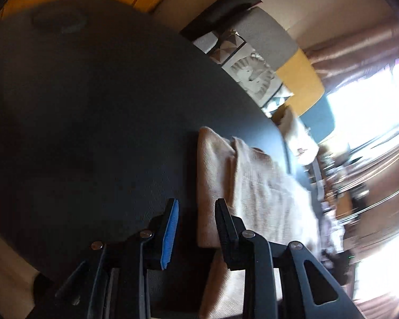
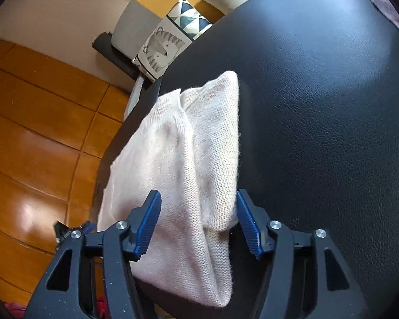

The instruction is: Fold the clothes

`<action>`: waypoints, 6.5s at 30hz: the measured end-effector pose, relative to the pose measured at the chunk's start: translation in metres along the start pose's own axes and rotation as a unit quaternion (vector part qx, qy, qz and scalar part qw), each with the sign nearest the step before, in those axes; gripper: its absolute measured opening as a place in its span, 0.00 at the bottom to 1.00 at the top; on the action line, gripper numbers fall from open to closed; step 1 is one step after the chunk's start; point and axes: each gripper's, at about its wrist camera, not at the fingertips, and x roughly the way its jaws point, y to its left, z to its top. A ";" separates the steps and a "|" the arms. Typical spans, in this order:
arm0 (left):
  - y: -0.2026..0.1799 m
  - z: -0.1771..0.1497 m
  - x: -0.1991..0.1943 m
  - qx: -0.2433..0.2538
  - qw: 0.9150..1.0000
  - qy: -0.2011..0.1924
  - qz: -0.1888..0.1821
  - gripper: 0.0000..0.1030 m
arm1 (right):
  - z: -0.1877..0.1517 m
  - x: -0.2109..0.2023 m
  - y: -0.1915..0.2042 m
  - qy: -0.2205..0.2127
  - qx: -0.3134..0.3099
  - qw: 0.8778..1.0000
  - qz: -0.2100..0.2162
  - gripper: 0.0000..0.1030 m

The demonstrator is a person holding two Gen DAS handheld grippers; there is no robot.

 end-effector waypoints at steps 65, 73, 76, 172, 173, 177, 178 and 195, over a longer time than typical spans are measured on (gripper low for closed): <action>-0.016 -0.020 0.086 0.008 0.966 0.206 -0.160 0.50 | 0.018 0.027 0.018 0.104 -0.061 0.992 0.024 0.78; -0.019 -0.021 0.092 0.012 0.964 0.206 -0.165 0.50 | 0.018 0.034 0.025 0.101 -0.077 0.992 0.021 0.78; -0.021 -0.022 0.093 0.015 0.965 0.205 -0.163 0.50 | 0.018 0.036 0.027 0.102 -0.083 0.991 0.018 0.78; -0.181 -0.022 0.000 0.159 0.975 0.025 -0.154 0.16 | 0.047 0.015 0.191 -0.031 -0.038 0.988 0.146 0.20; -0.183 -0.020 -0.004 0.161 0.974 0.021 -0.155 0.16 | 0.048 0.015 0.198 -0.029 -0.041 0.987 0.152 0.20; -0.190 -0.011 -0.027 0.169 0.972 0.002 -0.162 0.16 | 0.052 0.016 0.230 -0.021 -0.063 0.983 0.170 0.20; -0.192 -0.009 -0.033 0.172 0.972 -0.005 -0.162 0.16 | 0.053 0.017 0.239 -0.019 -0.070 0.982 0.173 0.20; -0.176 0.022 -0.134 0.159 0.973 -0.113 -0.126 0.16 | 0.051 0.108 0.388 0.077 -0.151 0.956 0.239 0.20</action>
